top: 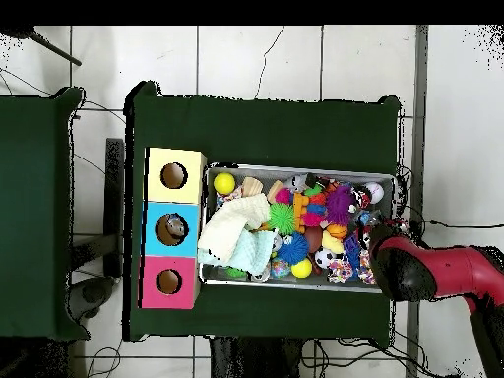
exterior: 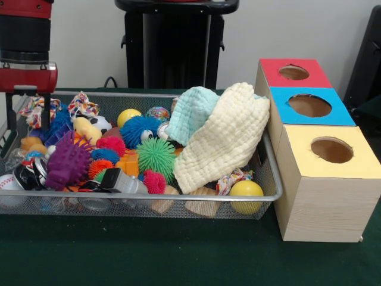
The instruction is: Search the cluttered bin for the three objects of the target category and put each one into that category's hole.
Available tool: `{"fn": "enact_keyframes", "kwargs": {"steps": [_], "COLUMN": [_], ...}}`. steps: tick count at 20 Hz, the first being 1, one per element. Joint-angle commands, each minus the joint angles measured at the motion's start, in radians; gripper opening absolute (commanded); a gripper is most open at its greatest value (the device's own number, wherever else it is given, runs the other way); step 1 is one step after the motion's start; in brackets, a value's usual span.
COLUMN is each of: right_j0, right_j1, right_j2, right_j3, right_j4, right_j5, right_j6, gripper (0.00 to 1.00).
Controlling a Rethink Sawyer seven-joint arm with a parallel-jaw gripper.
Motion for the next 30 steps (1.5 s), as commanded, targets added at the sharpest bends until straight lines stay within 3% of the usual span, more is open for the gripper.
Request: {"fn": "enact_keyframes", "kwargs": {"steps": [1, 10, 16, 25, 30], "right_j0": [0.038, 0.074, 0.037, -0.019, -0.017], "right_j1": [0.041, 0.039, -0.088, -0.021, 0.018], "right_j2": [0.033, 0.006, 0.064, 0.138, 0.139], "right_j3": [-0.041, -0.035, 0.048, -0.038, -0.069], "right_j4": [-0.089, -0.133, 0.017, 0.064, 0.034], "right_j5": [0.004, -0.015, 0.083, 0.16, 0.143], "right_j6": [-0.271, -0.219, -0.257, -0.468, -0.468], "gripper": [1.0, 1.0, 1.0, 1.0, 1.0]}}
